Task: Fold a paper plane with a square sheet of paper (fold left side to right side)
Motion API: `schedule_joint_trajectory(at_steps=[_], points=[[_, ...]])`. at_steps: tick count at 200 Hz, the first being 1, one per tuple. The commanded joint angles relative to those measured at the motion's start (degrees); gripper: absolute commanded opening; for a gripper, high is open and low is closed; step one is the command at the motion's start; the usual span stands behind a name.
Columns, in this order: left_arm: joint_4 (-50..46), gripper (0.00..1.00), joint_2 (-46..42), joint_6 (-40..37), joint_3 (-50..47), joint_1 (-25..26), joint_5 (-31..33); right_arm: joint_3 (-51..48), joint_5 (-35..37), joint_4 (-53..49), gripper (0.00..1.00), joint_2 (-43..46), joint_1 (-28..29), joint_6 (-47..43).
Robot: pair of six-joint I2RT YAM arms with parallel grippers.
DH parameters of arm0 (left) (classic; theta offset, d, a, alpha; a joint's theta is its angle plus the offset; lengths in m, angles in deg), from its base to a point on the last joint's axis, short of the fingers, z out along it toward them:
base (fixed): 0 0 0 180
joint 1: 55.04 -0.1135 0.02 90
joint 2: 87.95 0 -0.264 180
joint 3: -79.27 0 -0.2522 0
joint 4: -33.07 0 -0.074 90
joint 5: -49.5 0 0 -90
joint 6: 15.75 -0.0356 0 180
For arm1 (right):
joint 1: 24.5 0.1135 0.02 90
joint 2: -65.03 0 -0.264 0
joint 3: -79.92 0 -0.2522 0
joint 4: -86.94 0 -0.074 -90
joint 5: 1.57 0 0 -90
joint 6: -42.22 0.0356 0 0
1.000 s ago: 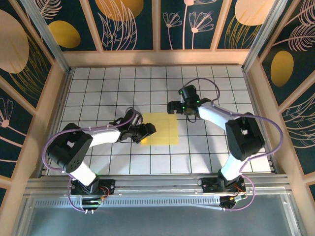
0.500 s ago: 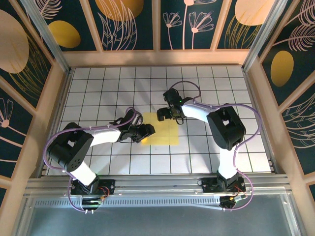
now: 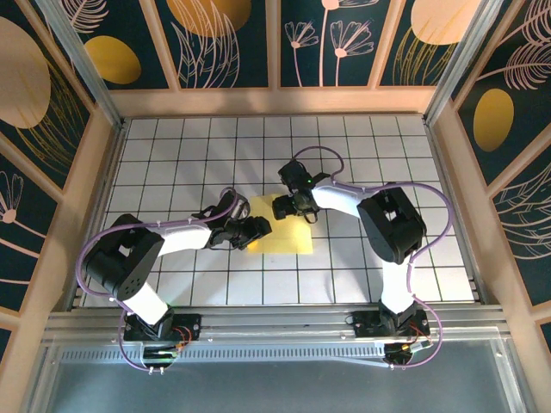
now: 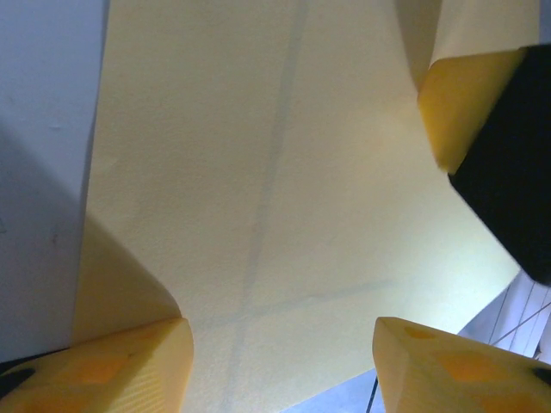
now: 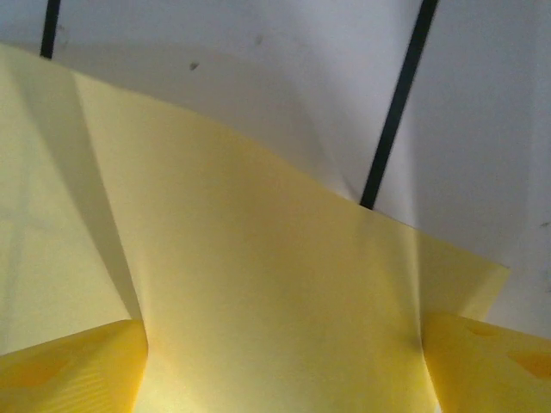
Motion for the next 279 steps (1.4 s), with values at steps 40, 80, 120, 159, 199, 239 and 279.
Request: schedule_joint_trajectory(at_steps=[40, 80, 120, 159, 199, 239, 279], points=[[-0.74, 0.59, 2.37, 1.68, -0.26, -0.12, 0.92, 3.37, -1.37, -7.77, 0.68, -1.07, 2.93, 0.64], [-0.17, 0.59, 2.29, 2.11, -0.31, -0.17, 1.05, 4.04, -2.48, -8.69, 0.51, -1.89, 3.42, 0.84], [0.34, 0.65, -0.50, 1.27, -0.64, -2.07, 1.32, 2.97, -5.61, -7.14, 0.34, 0.02, 2.06, 0.46], [1.38, 0.74, -6.94, -3.02, -2.25, -8.90, -0.53, -0.75, -16.33, -1.79, 0.26, 5.19, -2.18, 0.39], [13.69, 0.80, -14.26, -7.38, -8.70, -19.23, -10.17, -4.34, -28.16, 3.00, 0.26, 12.26, -7.37, -1.12], [30.16, 0.86, -17.96, -9.68, -12.33, -21.93, -19.62, -5.78, -38.87, 4.98, 0.25, 20.64, -14.43, -4.26], [42.42, 0.92, -18.64, -11.00, -10.89, -21.91, -28.56, -4.70, -49.57, 3.72, 0.25, 27.88, -16.16, -7.31]])
